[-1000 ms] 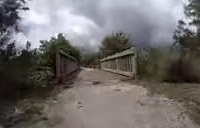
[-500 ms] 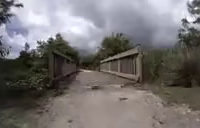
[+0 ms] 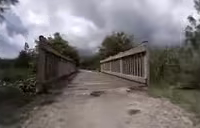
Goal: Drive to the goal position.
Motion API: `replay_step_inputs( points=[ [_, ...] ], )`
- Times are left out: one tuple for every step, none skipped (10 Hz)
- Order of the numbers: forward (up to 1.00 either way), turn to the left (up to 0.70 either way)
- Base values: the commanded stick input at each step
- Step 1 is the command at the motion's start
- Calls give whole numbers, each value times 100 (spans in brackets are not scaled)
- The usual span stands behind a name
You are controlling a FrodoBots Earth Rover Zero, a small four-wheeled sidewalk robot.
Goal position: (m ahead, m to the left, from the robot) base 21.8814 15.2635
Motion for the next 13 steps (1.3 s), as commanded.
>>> replay_step_inputs(
  points=[
    [85,0],
    [85,0],
    [85,0],
    [85,0],
    [85,0],
    [85,0],
    [85,0],
    [85,0],
    [85,0],
    [85,0],
    [85,0],
    [85,29],
    [85,34]
  ],
)
